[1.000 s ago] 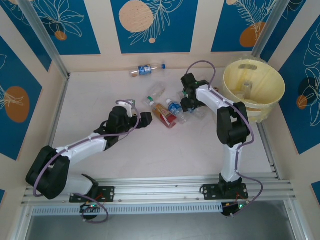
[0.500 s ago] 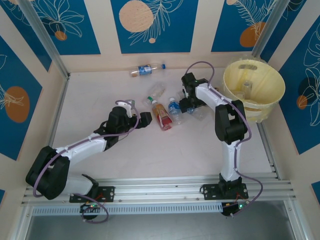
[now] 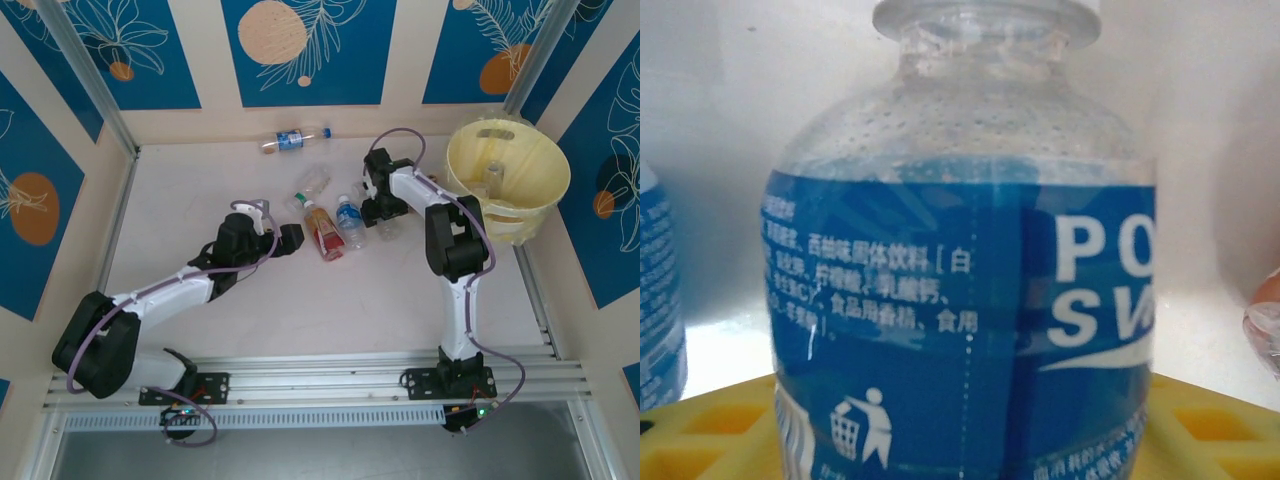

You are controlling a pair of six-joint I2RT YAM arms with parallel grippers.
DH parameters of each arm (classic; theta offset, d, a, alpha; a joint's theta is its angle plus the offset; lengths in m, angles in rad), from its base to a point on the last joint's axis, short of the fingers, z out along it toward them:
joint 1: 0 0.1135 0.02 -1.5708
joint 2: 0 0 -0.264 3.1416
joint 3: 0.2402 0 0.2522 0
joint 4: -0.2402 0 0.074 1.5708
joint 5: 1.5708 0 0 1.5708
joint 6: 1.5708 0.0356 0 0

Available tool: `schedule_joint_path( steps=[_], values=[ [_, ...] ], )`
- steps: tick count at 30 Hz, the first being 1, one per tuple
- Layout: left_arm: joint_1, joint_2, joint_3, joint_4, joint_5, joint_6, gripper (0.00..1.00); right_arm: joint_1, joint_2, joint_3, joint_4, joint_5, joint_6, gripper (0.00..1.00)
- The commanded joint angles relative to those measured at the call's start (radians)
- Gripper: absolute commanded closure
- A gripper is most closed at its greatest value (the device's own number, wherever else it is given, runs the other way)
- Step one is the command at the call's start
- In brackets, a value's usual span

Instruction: Put the plastic bottles in the bin

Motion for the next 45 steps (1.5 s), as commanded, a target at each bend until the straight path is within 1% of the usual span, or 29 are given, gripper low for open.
schedule_joint_path(
  steps=[1, 3, 5, 8, 15, 19, 21, 22, 24, 25, 27, 29, 32, 33, 37, 40, 43, 45],
  values=[
    [0.011, 0.004, -0.004, 0.024, 0.008, -0.003, 0.00, 0.017, -0.146, -0.029, 0.022, 0.016, 0.008, 0.40],
    [0.011, 0.003, -0.010, 0.028, 0.000, 0.000, 0.00, 0.036, -0.239, -0.083, 0.071, 0.052, 0.002, 0.42],
    [0.012, -0.002, -0.026, 0.055, -0.019, -0.003, 0.00, 0.051, -0.341, -0.138, 0.122, 0.060, -0.003, 0.44],
    [0.012, -0.004, -0.042, 0.090, -0.036, -0.010, 0.00, 0.063, -0.492, -0.202, 0.186, 0.040, -0.011, 0.47],
    [0.014, -0.009, -0.043, 0.083, -0.015, -0.010, 0.00, 0.057, -0.793, -0.341, 0.334, -0.001, -0.012, 0.49],
    [0.013, -0.022, -0.060, 0.099, -0.027, -0.011, 0.00, 0.000, -0.943, -0.367, 0.366, -0.061, 0.065, 0.49],
    [0.015, -0.027, -0.063, 0.100, -0.028, -0.010, 0.00, -0.050, -1.011, -0.367, 0.373, -0.118, 0.102, 0.50],
    [0.014, -0.028, -0.063, 0.101, -0.025, -0.009, 0.00, -0.075, -1.036, -0.371, 0.382, -0.128, 0.115, 0.50],
    [0.014, -0.027, -0.063, 0.104, -0.017, -0.011, 0.00, -0.155, -1.082, -0.383, 0.407, -0.115, 0.142, 0.50],
    [0.015, -0.027, -0.064, 0.103, -0.014, -0.012, 0.00, -0.199, -1.096, -0.389, 0.421, -0.111, 0.159, 0.50],
    [0.015, -0.028, -0.064, 0.104, -0.009, -0.017, 0.00, -0.323, -1.109, -0.383, 0.432, -0.158, 0.205, 0.50],
    [0.014, -0.033, -0.070, 0.105, -0.008, -0.018, 0.00, -0.425, -1.099, -0.373, 0.449, -0.184, 0.251, 0.50],
    [0.014, -0.043, -0.080, 0.111, -0.013, -0.021, 0.00, -0.535, -1.049, -0.367, 0.485, -0.175, 0.309, 0.50],
    [0.014, -0.048, -0.083, 0.114, -0.015, -0.023, 0.00, -0.565, -1.024, -0.364, 0.496, -0.190, 0.329, 0.50],
    [0.014, -0.064, -0.093, 0.111, -0.017, -0.019, 0.00, -0.636, -0.889, -0.332, 0.513, -0.249, 0.445, 0.49],
    [0.014, -0.072, -0.084, 0.078, -0.016, -0.014, 0.00, -0.645, -0.804, -0.290, 0.511, -0.261, 0.516, 0.47],
    [0.015, -0.084, -0.092, 0.074, -0.021, -0.012, 0.00, -0.644, -0.754, -0.268, 0.516, -0.291, 0.588, 0.42],
    [0.015, -0.094, -0.099, 0.073, -0.032, -0.009, 0.00, -0.642, -0.743, -0.266, 0.519, -0.310, 0.638, 0.36]
  ],
)
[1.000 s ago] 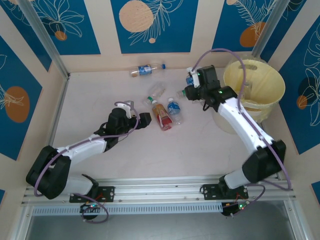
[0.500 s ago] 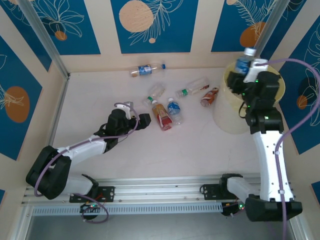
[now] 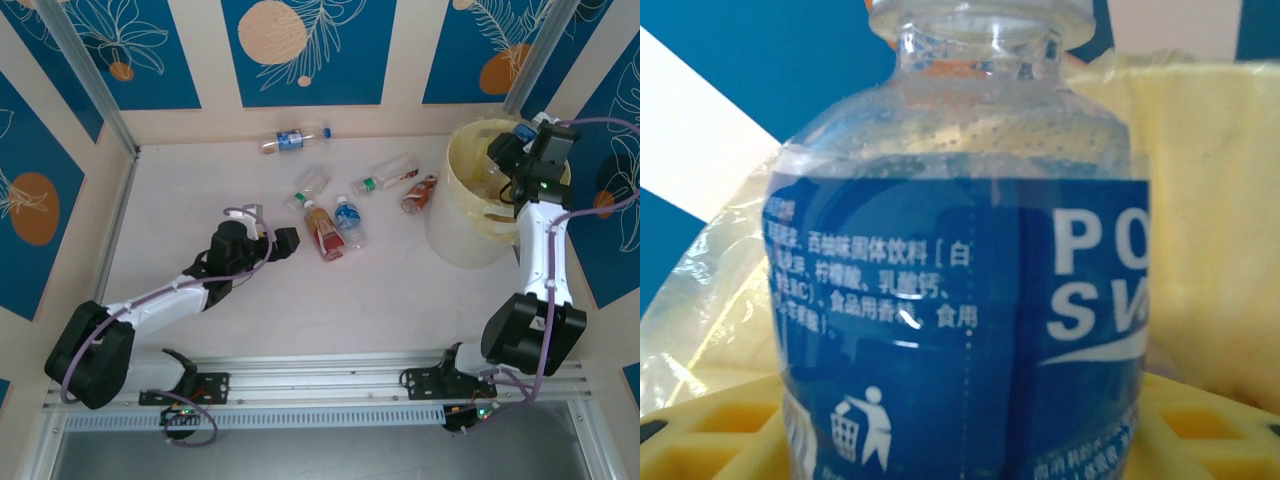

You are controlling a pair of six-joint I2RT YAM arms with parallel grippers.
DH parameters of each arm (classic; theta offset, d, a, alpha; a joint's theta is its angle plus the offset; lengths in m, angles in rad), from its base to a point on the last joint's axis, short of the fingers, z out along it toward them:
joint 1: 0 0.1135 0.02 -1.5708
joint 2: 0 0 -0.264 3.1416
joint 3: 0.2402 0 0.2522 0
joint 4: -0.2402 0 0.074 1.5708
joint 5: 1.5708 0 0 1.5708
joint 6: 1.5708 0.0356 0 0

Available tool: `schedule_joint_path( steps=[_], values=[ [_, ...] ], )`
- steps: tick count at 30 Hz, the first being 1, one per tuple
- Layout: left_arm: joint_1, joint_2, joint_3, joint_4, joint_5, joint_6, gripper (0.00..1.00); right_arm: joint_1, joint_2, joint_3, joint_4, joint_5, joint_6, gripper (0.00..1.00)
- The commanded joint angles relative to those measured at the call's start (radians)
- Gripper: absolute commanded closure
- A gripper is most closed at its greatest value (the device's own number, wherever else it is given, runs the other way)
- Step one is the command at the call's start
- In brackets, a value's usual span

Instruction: Put the plastic bottles in the bin

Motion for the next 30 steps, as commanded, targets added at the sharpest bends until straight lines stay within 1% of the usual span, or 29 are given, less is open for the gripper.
schedule_joint_path(
  steps=[1, 2, 4, 7, 8, 14, 20, 23, 24, 26, 30],
  values=[
    [0.008, -0.032, -0.019, 0.003, -0.028, 0.011, 0.00, 0.002, -0.008, 0.053, 0.043, -0.069, 0.140, 0.32],
    [0.009, -0.035, -0.020, 0.004, -0.031, 0.012, 0.00, 0.003, -0.008, 0.048, 0.047, -0.078, 0.159, 0.27],
    [0.009, -0.035, -0.020, 0.003, -0.034, 0.017, 0.00, 0.004, -0.005, 0.043, 0.054, -0.086, 0.180, 0.22],
    [0.009, -0.029, -0.017, 0.005, -0.028, 0.019, 0.00, 0.004, -0.007, 0.042, 0.051, -0.065, 0.199, 0.14],
    [0.010, -0.024, -0.016, 0.005, -0.025, 0.018, 0.00, 0.004, -0.010, 0.042, 0.051, -0.058, 0.198, 0.00],
    [0.009, 0.000, -0.004, 0.004, -0.009, 0.010, 0.00, 0.005, -0.040, 0.037, 0.042, -0.036, 0.204, 0.00],
    [0.009, 0.040, 0.061, -0.084, 0.001, -0.010, 0.00, 0.017, -0.118, 0.002, 0.050, -0.016, 0.191, 0.00],
    [0.006, 0.076, 0.097, -0.117, 0.010, -0.049, 0.00, 0.038, -0.169, -0.012, 0.045, -0.024, 0.178, 0.01],
    [-0.001, 0.091, 0.116, -0.144, -0.001, -0.067, 0.00, 0.053, -0.191, -0.019, 0.047, -0.036, 0.172, 0.00],
    [-0.030, 0.119, 0.163, -0.225, -0.057, -0.097, 0.00, 0.087, -0.232, -0.035, 0.054, -0.070, 0.141, 0.00],
    [-0.145, 0.208, 0.327, -0.491, -0.238, -0.118, 0.00, 0.234, -0.334, -0.104, 0.086, -0.105, 0.050, 0.00]
  ],
)
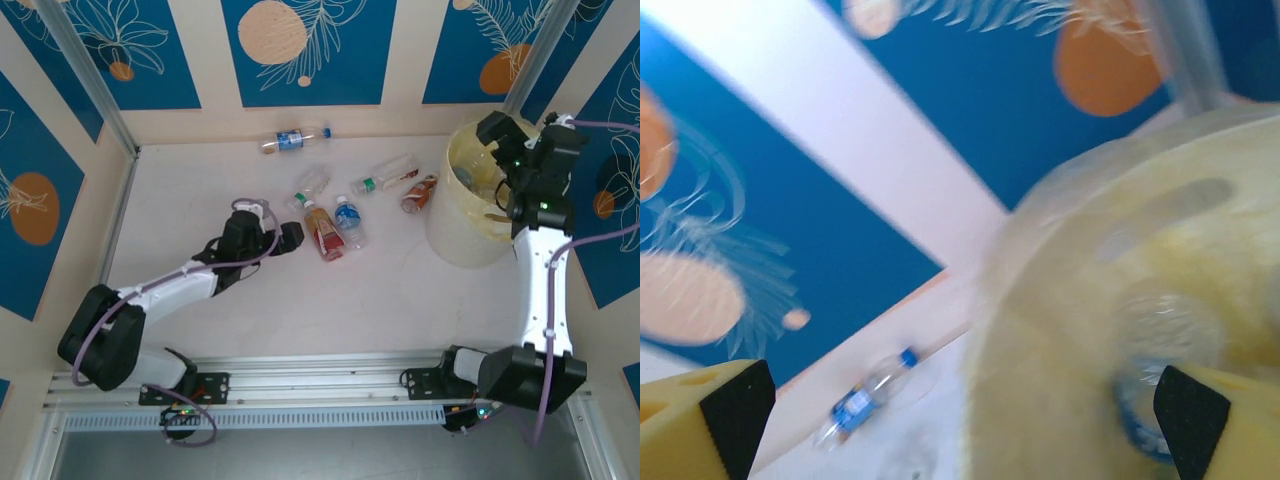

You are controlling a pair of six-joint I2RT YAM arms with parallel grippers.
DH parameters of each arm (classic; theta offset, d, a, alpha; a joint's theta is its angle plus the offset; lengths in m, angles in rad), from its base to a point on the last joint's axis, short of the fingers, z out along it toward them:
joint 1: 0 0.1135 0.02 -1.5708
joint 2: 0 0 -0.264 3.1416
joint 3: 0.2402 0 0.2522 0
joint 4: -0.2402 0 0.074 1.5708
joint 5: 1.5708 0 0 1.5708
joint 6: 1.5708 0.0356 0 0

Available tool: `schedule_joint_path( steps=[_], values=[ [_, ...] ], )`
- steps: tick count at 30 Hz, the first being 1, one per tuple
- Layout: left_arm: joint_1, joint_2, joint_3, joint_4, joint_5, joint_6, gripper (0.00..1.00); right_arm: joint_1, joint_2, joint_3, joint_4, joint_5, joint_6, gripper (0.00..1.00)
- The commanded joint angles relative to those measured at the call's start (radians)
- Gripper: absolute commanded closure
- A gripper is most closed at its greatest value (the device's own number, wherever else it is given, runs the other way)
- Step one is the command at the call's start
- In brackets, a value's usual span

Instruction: Put the plastic bottles in the bin

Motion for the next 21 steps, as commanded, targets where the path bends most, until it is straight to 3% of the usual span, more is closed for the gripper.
schedule_joint_path(
  steps=[1, 6, 12, 16, 21],
  values=[
    [-0.095, 0.072, 0.149, -0.272, -0.165, -0.050, 0.00, 0.110, -0.079, -0.068, 0.045, -0.058, -0.095, 0.00],
    [-0.201, 0.210, 0.347, -0.485, -0.307, -0.119, 0.00, 0.276, -0.129, -0.151, 0.066, -0.106, -0.178, 0.00],
    [-0.238, 0.325, 0.473, -0.532, -0.263, -0.254, 0.00, 0.361, -0.133, -0.191, 0.054, -0.110, -0.196, 0.00],
    [-0.249, 0.420, 0.585, -0.660, -0.281, -0.323, 0.00, 0.376, -0.129, -0.206, 0.043, -0.104, -0.221, 0.00],
    [-0.249, 0.508, 0.664, -0.634, -0.243, -0.324, 0.00, 0.379, -0.139, -0.208, 0.010, -0.083, -0.249, 0.00]
  ],
)
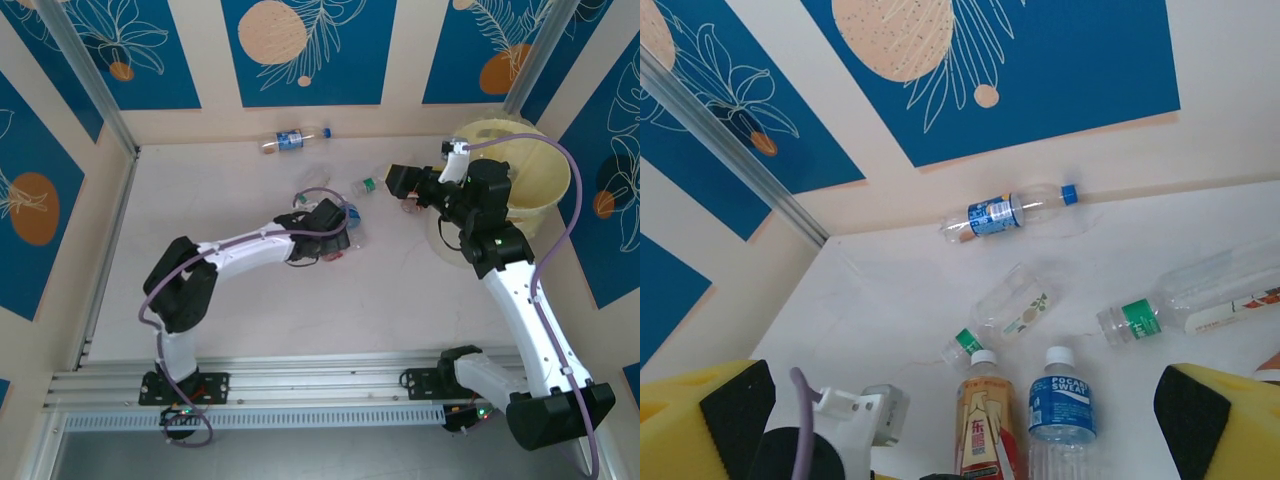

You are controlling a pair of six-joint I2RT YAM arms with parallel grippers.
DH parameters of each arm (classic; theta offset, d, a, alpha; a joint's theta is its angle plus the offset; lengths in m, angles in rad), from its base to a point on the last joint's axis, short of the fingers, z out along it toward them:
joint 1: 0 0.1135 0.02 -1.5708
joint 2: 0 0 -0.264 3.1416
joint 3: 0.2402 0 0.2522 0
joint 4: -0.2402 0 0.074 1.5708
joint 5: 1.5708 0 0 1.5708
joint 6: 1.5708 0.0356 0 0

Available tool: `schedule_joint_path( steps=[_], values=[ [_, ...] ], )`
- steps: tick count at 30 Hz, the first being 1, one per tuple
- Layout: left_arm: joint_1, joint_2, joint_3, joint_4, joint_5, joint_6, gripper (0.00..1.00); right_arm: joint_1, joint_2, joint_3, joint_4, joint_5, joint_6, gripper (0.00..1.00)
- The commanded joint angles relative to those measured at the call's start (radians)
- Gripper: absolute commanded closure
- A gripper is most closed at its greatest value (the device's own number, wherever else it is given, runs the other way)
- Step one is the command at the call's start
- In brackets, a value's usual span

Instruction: Put the plastic bottles in the bin

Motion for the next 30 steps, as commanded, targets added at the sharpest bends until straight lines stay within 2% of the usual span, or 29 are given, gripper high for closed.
schedule_joint_path(
  steps=[1, 8, 21, 24, 30],
  values=[
    [-0.013, 0.060, 0.075, -0.050, 0.003, -0.032, 0.00, 0.008, -0.018, -0.012, -0.018, 0.022, -0.041, 0.00],
    [-0.016, 0.180, 0.193, -0.120, 0.012, -0.003, 0.00, 0.008, -0.022, -0.026, -0.031, 0.029, -0.054, 0.00],
    [-0.014, 0.153, 0.046, -0.040, -0.004, 0.063, 0.10, 0.007, -0.014, -0.046, -0.035, 0.030, -0.037, 0.00],
    [-0.014, 0.157, 0.044, -0.013, 0.016, 0.098, 0.16, 0.008, -0.014, -0.051, -0.037, 0.033, -0.032, 0.00],
    [-0.007, 0.080, -0.039, 0.105, 0.066, 0.172, 0.37, 0.009, -0.012, -0.052, -0.048, 0.017, -0.037, 0.00]
  ],
)
